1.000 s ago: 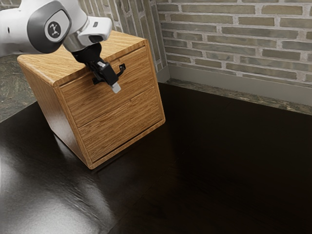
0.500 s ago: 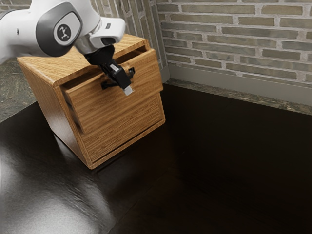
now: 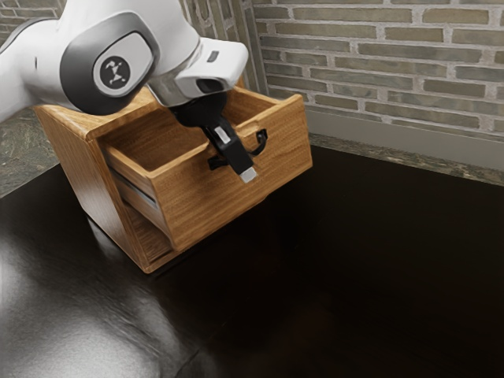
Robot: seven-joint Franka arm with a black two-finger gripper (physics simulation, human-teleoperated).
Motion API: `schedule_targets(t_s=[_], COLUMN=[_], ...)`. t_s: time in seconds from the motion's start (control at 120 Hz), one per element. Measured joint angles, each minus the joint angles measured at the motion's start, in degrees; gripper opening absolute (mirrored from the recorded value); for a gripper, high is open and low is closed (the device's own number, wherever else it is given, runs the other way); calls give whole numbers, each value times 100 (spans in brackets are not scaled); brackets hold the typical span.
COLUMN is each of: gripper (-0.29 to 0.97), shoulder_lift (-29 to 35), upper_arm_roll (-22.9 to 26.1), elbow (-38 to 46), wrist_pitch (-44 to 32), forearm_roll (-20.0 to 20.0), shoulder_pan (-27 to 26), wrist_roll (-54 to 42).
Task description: Pull the drawer handle with one arm to open the drawer
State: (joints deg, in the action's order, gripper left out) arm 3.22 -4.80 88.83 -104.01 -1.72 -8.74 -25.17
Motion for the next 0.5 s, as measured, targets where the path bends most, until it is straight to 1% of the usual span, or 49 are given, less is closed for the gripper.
schedule_targets(t_s=[0.058,0.158,0.217,0.4,0.5], gripper=[47,50,53,62,64], shoulder_lift=[158,322,406,332,325], upper_arm_roll=[49,76,106,146,267], elbow=[-59,-356,-541,-1068,-1153], wrist_pitch=[-6,8,52,923,1443], forearm_roll=[5,19,22,23,113], shoulder_pan=[111,475,541,513,502], wrist_roll=[24,60,81,606,932])
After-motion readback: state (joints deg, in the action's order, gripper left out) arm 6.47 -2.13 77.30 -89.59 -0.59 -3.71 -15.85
